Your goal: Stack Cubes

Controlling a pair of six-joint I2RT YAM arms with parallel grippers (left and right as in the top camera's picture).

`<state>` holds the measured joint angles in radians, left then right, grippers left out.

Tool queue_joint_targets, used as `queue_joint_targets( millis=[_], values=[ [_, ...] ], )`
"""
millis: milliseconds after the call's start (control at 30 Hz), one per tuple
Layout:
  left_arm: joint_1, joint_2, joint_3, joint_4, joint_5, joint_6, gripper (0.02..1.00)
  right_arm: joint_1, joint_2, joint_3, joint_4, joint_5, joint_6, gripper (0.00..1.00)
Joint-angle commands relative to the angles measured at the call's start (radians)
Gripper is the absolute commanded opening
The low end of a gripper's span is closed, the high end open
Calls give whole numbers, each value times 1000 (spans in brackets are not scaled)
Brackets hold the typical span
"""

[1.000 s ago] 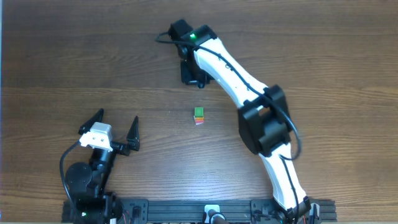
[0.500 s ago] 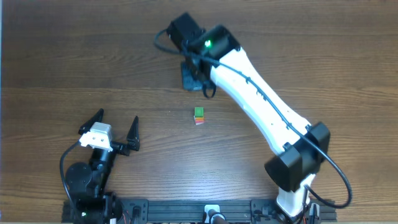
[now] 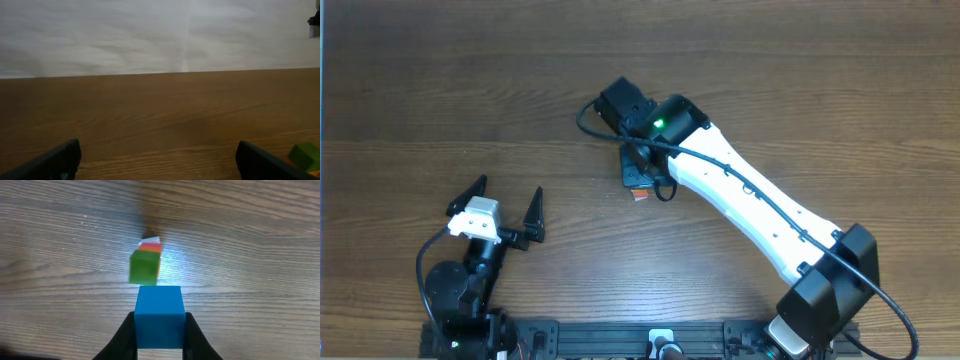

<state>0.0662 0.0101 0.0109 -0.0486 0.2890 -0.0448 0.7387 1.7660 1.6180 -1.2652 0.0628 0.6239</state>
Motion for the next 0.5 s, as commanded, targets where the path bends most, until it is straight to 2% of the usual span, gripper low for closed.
queue_joint_targets(
  millis=[33, 500],
  values=[
    [6, -6, -5, -1, 10, 11, 998, 13, -16, -13, 9, -3, 27, 12],
    [6, -6, -5, -1, 10, 11, 998, 23, 63, -38, 55, -37, 45, 12]
  ],
)
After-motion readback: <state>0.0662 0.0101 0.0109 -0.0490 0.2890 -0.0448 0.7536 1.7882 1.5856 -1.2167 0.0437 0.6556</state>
